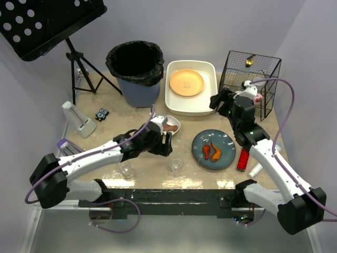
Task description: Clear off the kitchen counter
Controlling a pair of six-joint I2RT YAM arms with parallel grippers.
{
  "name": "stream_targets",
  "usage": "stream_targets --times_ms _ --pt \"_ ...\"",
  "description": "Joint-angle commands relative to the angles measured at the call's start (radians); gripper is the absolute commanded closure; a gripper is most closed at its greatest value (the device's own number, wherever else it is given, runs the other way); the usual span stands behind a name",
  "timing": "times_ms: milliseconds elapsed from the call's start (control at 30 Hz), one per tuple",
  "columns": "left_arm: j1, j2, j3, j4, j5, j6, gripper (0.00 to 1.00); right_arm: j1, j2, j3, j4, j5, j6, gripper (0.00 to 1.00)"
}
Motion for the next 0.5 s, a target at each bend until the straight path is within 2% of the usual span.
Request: stream_targets --times_ms 0,233,467 --pt "-0.015 -0.06 -0.085 0.002 0.05 -0.058 0.22 0.002 0.009 -0.002 0.054 -0.048 -0.014 0.19" --pt "-0.021 -0.05 -0.105 0.062 0.082 -0.067 0.24 0.002 0.002 -0.009 0.055 -0.056 -0.014 0.19" --pt "-0.034 -0.013 -0.1 0.084 0.125 -0.056 0.3 0.002 -0.017 -0.02 0.045 -0.039 -0.02 0.19"
